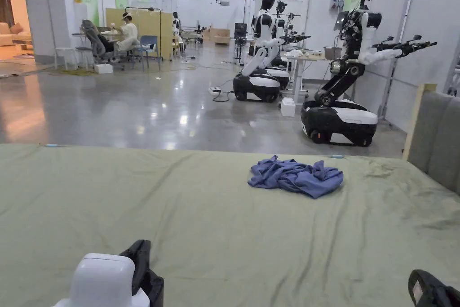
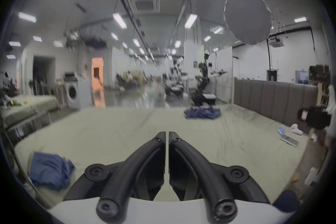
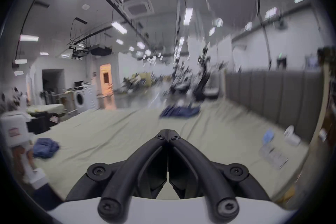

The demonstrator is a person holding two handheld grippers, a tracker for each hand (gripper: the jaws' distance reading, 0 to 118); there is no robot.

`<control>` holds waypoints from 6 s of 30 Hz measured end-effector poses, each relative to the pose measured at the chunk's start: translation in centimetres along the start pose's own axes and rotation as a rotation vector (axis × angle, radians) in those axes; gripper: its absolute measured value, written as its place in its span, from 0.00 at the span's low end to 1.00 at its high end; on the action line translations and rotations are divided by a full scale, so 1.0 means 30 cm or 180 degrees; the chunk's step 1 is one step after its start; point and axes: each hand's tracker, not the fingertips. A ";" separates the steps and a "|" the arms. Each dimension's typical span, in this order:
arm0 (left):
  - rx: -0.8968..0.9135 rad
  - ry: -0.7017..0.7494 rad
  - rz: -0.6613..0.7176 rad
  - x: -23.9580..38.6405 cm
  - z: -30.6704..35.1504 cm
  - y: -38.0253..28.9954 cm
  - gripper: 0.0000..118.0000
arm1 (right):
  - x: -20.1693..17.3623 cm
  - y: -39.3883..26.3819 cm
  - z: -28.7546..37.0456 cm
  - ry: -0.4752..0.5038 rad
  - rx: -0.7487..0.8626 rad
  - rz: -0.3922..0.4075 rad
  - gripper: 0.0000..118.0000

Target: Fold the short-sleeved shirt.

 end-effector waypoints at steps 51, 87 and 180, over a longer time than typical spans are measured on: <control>0.0354 0.0354 0.0144 -0.140 0.111 0.004 0.03 | -0.227 -0.030 -0.037 0.0091 0.0238 0.0287 0.02; 0.0344 0.0349 0.0138 -0.150 0.120 -0.004 0.20 | -0.237 -0.026 -0.024 0.0187 0.0251 0.0270 0.12; -0.0255 -0.0039 0.0389 -0.141 0.110 0.069 1.00 | -0.230 -0.059 -0.041 0.0057 0.0140 0.0184 1.00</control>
